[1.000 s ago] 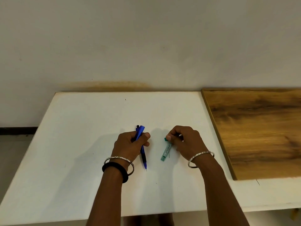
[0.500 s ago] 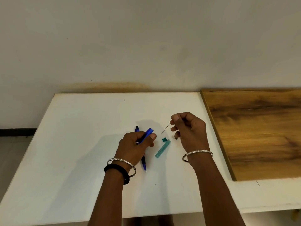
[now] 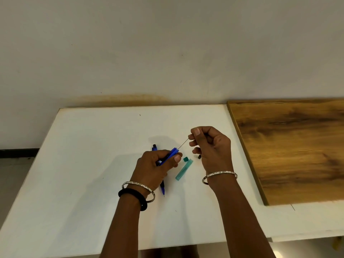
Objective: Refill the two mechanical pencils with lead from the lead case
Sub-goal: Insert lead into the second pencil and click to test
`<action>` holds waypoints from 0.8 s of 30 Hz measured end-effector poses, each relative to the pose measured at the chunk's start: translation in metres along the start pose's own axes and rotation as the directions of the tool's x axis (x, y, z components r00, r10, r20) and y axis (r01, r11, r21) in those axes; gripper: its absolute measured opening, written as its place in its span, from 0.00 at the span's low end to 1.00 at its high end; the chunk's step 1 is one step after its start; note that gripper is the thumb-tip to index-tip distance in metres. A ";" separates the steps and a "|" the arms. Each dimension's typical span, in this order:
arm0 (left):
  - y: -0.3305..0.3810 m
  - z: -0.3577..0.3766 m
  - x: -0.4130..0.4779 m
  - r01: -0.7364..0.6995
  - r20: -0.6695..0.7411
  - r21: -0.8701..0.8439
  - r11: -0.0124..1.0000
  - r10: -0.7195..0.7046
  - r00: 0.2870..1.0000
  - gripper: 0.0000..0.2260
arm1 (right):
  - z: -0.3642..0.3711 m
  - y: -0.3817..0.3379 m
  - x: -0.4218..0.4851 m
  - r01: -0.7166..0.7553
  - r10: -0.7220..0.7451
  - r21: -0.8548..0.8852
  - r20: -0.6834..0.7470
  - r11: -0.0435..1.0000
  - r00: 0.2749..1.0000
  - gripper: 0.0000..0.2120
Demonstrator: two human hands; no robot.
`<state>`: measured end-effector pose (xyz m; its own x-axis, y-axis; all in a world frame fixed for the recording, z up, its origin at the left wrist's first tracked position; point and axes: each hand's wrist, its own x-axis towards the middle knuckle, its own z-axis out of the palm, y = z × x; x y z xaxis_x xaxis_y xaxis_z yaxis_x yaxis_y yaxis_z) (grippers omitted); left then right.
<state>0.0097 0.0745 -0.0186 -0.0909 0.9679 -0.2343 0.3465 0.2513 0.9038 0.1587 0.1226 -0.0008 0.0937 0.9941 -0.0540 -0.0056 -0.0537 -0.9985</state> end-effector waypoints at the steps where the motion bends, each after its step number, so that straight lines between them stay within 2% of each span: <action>1: 0.000 0.000 0.000 0.000 0.001 0.003 1.000 0.000 1.000 0.15 | 0.000 0.000 0.000 -0.003 0.003 -0.006 0.001 1.000 1.000 0.04; 4: 0.001 0.000 0.000 -0.001 0.004 0.002 1.000 0.001 1.000 0.18 | 0.000 0.001 0.000 -0.010 0.010 -0.018 0.019 1.000 1.000 0.05; 7: 0.001 0.000 0.000 -0.005 -0.002 -0.012 1.000 0.005 1.000 0.14 | 0.001 0.001 0.000 -0.005 0.008 -0.045 0.060 0.999 0.998 0.04; 13: 0.003 0.000 -0.001 -0.011 -0.020 -0.046 0.999 0.010 1.000 0.05 | -0.009 0.001 -0.001 -0.003 0.054 -0.146 0.347 0.989 0.936 0.04; 15: 0.003 0.000 -0.002 0.000 -0.013 -0.063 0.998 -0.001 1.000 0.07 | -0.016 0.001 0.002 -0.006 0.058 -0.180 0.287 0.984 0.956 0.06; 18: 0.003 0.000 -0.003 0.023 -0.010 -0.094 0.995 -0.024 1.000 0.10 | -0.030 0.007 0.009 -0.060 0.055 -0.246 -0.026 0.967 0.998 0.05; 20: 0.005 0.000 -0.003 0.031 -0.010 -0.104 0.994 -0.033 0.999 0.10 | -0.040 0.015 0.012 -0.077 0.011 -0.412 -0.160 0.908 0.987 0.03; 22: 0.005 0.001 -0.003 0.037 -0.010 -0.107 0.994 -0.039 0.999 0.11 | -0.045 0.020 0.011 -0.088 0.001 -0.559 -0.155 0.824 0.988 0.03; 24: 0.006 0.001 -0.004 0.042 -0.013 -0.105 0.994 -0.043 0.999 0.11 | -0.042 0.023 0.010 -0.075 0.018 -0.626 -0.097 0.776 0.995 0.04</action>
<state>0.0133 0.0726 -0.0126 -0.1179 0.9560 -0.2687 0.2424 0.2901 0.9258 0.2017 0.1270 -0.0247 0.1898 0.9792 -0.0716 0.6120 -0.1751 -0.7712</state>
